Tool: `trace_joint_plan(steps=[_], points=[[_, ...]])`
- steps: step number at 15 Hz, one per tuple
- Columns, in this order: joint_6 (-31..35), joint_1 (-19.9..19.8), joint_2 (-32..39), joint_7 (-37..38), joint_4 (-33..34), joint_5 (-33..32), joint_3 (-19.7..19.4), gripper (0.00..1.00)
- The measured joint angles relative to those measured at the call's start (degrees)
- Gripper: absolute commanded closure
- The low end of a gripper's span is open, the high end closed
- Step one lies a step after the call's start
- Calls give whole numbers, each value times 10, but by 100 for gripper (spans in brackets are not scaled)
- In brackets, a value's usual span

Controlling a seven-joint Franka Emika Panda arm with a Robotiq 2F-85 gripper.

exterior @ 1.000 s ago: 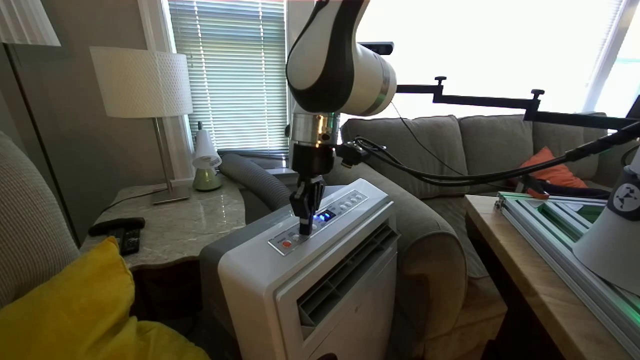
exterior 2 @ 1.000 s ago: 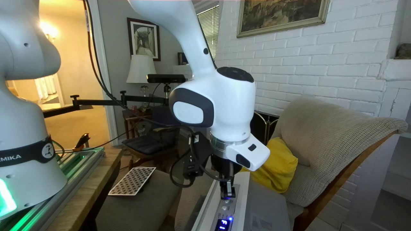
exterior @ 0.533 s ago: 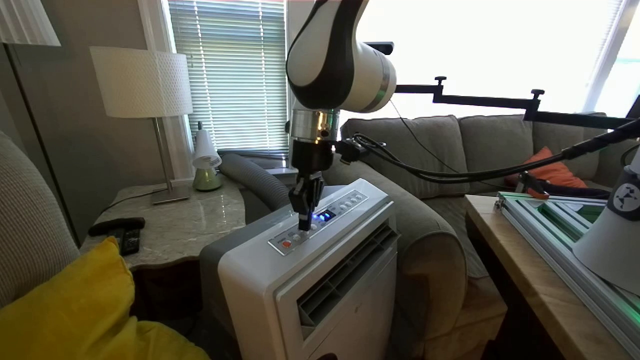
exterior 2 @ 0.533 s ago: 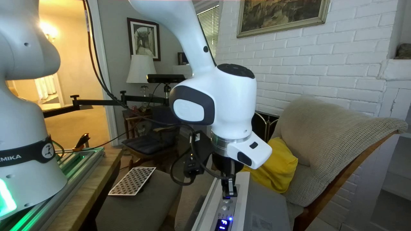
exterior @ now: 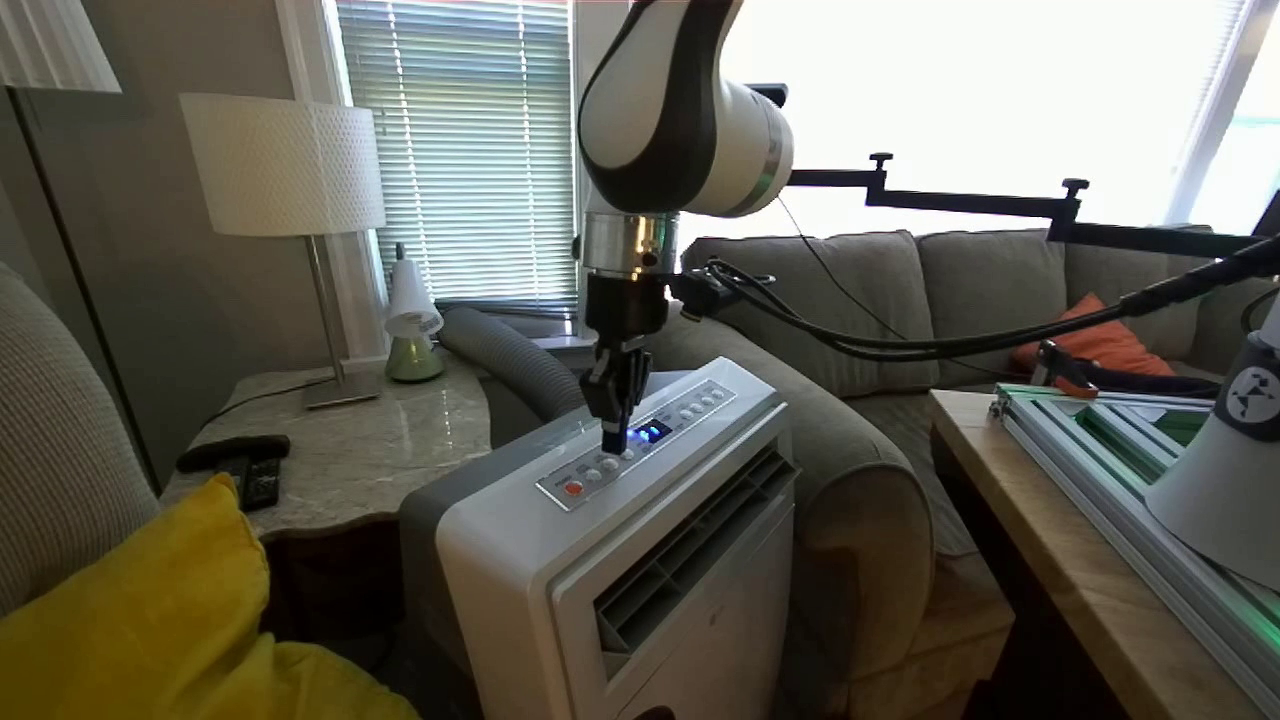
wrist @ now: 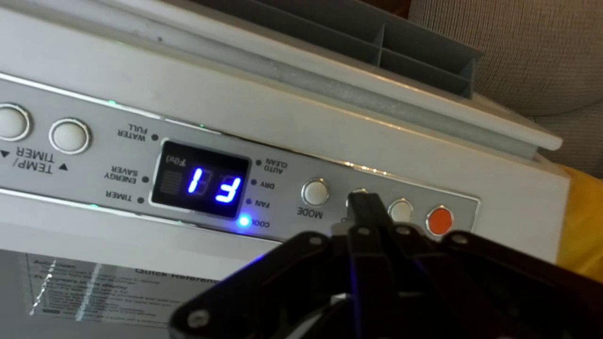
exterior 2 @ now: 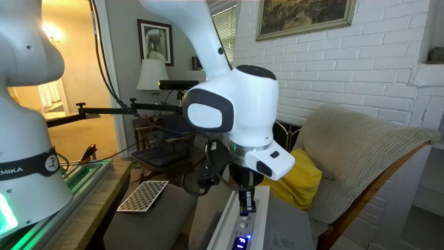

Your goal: Press the button on the machine and place the pillow on top of it

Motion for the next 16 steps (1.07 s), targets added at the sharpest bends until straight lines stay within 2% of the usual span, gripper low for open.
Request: trace_joint_plan(steps=[16], points=[[-26, 19, -14, 22, -4, -15, -25, 100]])
